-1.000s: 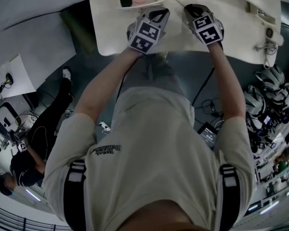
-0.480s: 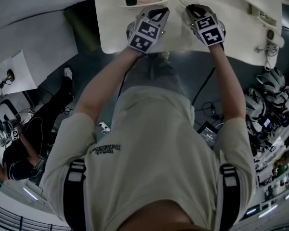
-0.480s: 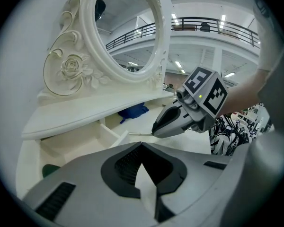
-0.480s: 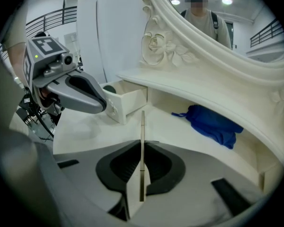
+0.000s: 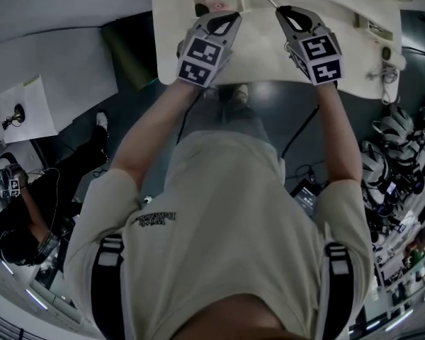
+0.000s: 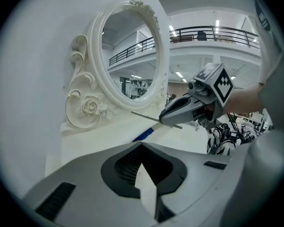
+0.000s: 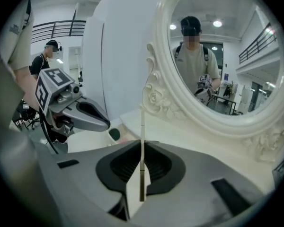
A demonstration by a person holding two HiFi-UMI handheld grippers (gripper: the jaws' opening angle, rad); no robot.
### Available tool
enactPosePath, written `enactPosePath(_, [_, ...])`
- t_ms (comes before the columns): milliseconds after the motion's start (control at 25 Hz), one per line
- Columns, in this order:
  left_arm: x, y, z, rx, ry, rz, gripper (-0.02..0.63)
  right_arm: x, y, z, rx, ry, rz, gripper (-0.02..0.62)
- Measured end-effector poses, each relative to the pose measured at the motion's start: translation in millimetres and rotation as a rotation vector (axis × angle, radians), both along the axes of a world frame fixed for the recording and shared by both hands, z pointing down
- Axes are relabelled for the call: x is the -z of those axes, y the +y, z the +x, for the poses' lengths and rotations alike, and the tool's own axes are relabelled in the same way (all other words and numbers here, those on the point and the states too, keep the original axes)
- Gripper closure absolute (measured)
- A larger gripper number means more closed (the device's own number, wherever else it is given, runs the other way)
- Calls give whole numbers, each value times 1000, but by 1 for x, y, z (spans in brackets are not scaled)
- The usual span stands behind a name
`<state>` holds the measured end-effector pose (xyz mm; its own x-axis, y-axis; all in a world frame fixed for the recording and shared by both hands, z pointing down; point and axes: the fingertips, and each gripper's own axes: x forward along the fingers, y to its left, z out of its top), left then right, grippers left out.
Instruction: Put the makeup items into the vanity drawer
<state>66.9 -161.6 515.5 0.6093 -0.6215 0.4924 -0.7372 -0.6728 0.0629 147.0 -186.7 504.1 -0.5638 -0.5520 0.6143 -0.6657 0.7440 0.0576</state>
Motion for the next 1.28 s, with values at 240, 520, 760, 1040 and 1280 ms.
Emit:
enactPosePath(240, [68,-1,-25,56,39,94,592,99,13,-15,0,-117,145,568])
enactPosePath(520, [166,14,-57,99,67,259,592,204,41,-33,-22,-280,300,566])
enactPosePath(760, [229,48,-79,118,109,381,592,272,85,-42,-25,-368,431,566])
enactPosePath(1040, [280,71,-112,156,139,481,592,327,118,-58,-23,-469,527,566])
enactPosePath(1280, [305,106,-126,167,143,531,592,340,150,-71,-3,-533,543,566])
